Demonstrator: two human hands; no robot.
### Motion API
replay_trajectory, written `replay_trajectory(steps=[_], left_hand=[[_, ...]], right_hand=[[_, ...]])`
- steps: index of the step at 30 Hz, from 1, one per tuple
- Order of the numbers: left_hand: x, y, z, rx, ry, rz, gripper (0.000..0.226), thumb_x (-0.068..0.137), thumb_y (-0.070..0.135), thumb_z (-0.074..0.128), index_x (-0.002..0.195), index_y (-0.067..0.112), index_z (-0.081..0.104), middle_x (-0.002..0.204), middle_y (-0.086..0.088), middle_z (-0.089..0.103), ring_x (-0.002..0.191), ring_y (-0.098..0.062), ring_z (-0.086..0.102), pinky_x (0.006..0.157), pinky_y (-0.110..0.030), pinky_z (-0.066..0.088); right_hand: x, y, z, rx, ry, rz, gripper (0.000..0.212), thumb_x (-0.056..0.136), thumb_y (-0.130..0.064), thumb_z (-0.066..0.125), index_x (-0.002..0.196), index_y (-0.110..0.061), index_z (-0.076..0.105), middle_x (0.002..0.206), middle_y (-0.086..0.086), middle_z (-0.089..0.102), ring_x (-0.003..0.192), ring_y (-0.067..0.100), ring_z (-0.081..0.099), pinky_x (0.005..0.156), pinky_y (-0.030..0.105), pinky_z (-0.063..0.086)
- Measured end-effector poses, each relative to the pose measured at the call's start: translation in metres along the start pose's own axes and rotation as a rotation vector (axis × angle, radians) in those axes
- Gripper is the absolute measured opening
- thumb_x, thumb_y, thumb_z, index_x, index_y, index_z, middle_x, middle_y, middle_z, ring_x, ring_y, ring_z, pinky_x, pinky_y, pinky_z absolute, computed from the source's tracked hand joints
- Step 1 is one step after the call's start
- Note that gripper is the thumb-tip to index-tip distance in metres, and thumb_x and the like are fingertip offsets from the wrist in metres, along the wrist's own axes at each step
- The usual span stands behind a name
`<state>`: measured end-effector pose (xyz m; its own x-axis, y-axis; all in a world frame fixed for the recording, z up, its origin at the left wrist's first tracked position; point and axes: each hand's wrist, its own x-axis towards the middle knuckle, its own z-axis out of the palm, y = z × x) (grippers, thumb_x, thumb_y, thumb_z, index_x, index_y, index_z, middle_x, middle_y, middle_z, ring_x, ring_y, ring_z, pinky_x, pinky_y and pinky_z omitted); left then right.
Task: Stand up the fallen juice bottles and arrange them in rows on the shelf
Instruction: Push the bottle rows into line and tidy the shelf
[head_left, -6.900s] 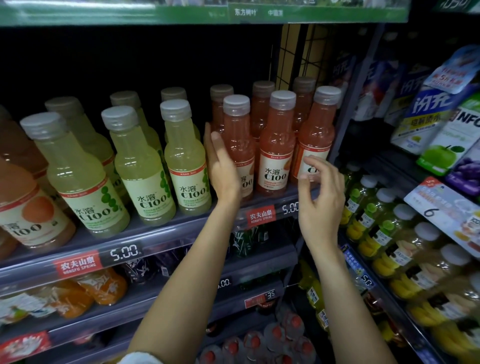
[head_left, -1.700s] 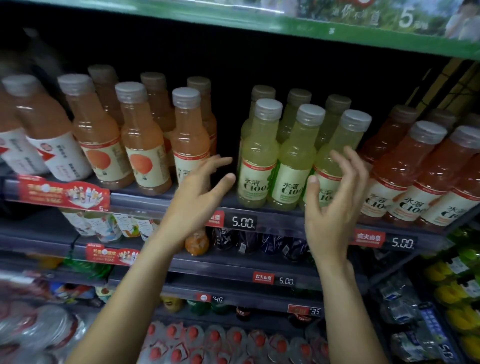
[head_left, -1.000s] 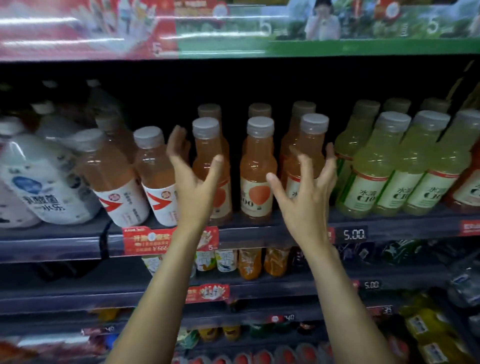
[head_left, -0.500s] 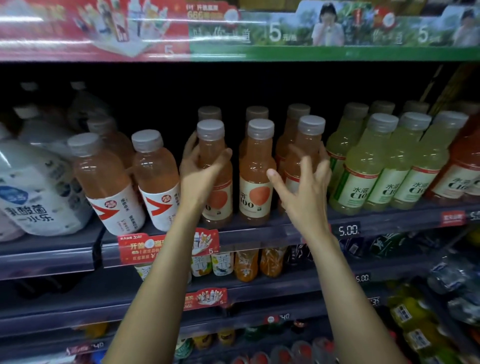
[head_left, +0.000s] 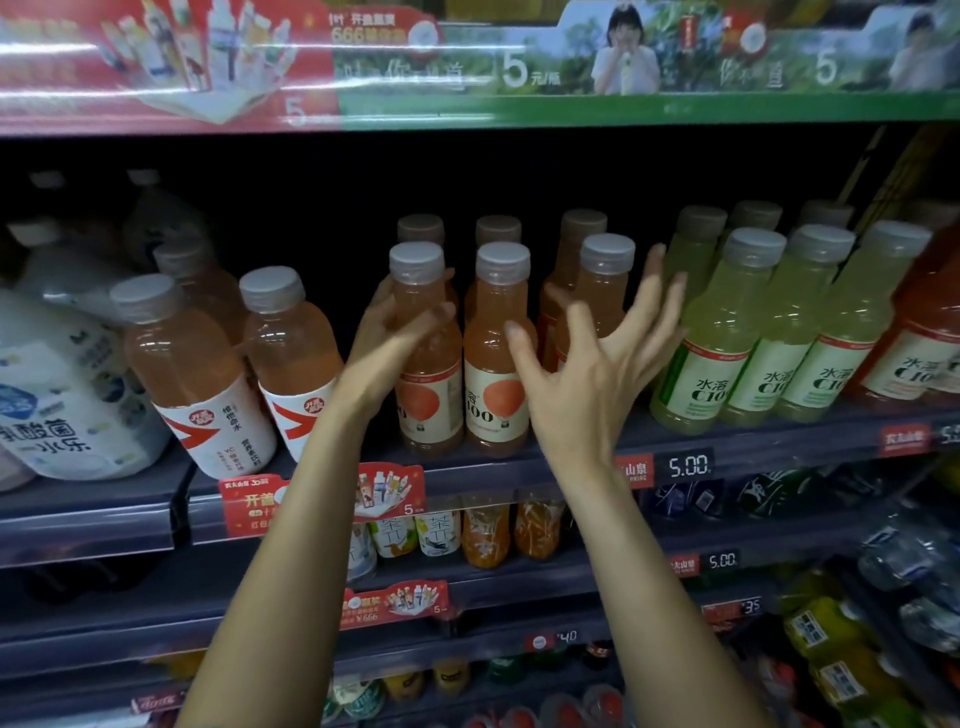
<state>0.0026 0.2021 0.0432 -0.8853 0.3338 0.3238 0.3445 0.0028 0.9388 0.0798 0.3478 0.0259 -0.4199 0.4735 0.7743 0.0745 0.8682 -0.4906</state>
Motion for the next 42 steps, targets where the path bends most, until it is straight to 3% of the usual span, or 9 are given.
replay_trajectory(steps=[7,12,19,26,29,32,36,39,42], left_hand=[[0.003,-0.008,0.004,0.014,0.092,-0.025,0.059,0.065,0.053,0.065,0.120,0.031,0.061,0.138,0.001,0.053,0.116,-0.010,0.058,0.096,-0.026,0.048],[0.004,-0.011,0.015,0.001,0.113,-0.039,0.083,0.059,0.056,0.066,0.133,0.022,0.054,0.131,0.002,0.059,0.111,-0.007,0.061,0.092,-0.024,0.050],[0.008,-0.011,0.032,-0.046,0.144,-0.009,0.083,0.059,0.056,0.067,0.133,0.020,0.054,0.137,0.004,0.052,0.114,-0.004,0.058,0.093,-0.021,0.050],[0.006,-0.014,0.033,-0.056,0.130,0.027,0.082,0.062,0.058,0.066,0.134,0.021,0.053,0.142,0.002,0.047,0.119,-0.007,0.055,0.088,-0.016,0.049],[0.004,-0.018,0.034,-0.080,0.157,0.031,0.080,0.064,0.057,0.069,0.133,0.021,0.053,0.139,-0.004,0.052,0.120,-0.014,0.057,0.098,-0.032,0.050],[-0.001,-0.024,0.037,-0.063,0.236,0.058,0.082,0.068,0.061,0.070,0.137,0.023,0.048,0.138,-0.004,0.053,0.124,-0.015,0.054,0.103,-0.041,0.046],[-0.018,-0.027,0.040,-0.052,0.253,0.121,0.074,0.084,0.057,0.051,0.147,0.022,0.033,0.146,-0.001,0.045,0.133,-0.013,0.044,0.110,-0.044,0.037],[-0.034,-0.022,0.037,0.054,0.239,0.112,0.072,0.092,0.056,0.040,0.152,0.021,0.020,0.153,0.005,0.034,0.138,-0.007,0.035,0.114,-0.041,0.033],[-0.066,-0.016,0.020,0.203,0.223,0.123,0.059,0.097,0.049,0.040,0.148,0.021,0.032,0.148,0.007,0.041,0.135,-0.003,0.039,0.111,-0.036,0.037]], right_hand=[[0.005,-0.012,0.012,-0.078,-0.038,-0.027,0.047,0.078,-0.063,0.059,0.095,-0.022,0.074,0.157,0.009,0.019,0.144,0.038,0.006,0.112,0.058,-0.005],[0.011,-0.003,0.007,-0.003,-0.039,-0.012,0.046,0.075,-0.058,0.063,0.086,-0.015,0.075,0.156,0.010,0.019,0.143,0.041,0.007,0.113,0.060,0.014],[0.016,0.009,0.003,0.103,-0.084,-0.012,0.049,0.075,-0.058,0.067,0.093,-0.013,0.072,0.156,0.010,0.019,0.139,0.033,0.024,0.104,0.048,0.038],[0.016,0.015,0.003,0.164,-0.082,-0.050,0.048,0.076,-0.057,0.068,0.094,-0.013,0.071,0.157,0.011,0.014,0.142,0.021,0.018,0.110,0.039,0.033],[0.017,0.018,0.000,0.257,-0.066,-0.061,0.046,0.077,-0.048,0.071,0.103,-0.011,0.069,0.156,0.014,0.016,0.140,0.011,0.012,0.113,0.028,0.023],[0.015,0.023,-0.004,0.309,-0.089,-0.097,0.047,0.080,-0.040,0.071,0.115,-0.009,0.063,0.156,0.018,0.015,0.144,0.018,0.013,0.116,0.028,0.022],[0.009,0.028,-0.012,0.310,-0.123,-0.069,0.047,0.086,-0.036,0.065,0.124,-0.010,0.055,0.155,0.016,0.017,0.144,0.018,0.016,0.115,0.025,0.021],[-0.002,0.028,-0.020,0.308,-0.063,-0.036,0.038,0.091,-0.028,0.058,0.122,-0.007,0.054,0.151,0.014,0.027,0.137,0.011,0.020,0.111,0.020,0.022],[-0.017,0.024,-0.033,0.337,-0.045,-0.023,0.030,0.092,-0.022,0.054,0.120,-0.010,0.057,0.137,0.008,0.046,0.129,0.013,0.035,0.107,0.020,0.028]])
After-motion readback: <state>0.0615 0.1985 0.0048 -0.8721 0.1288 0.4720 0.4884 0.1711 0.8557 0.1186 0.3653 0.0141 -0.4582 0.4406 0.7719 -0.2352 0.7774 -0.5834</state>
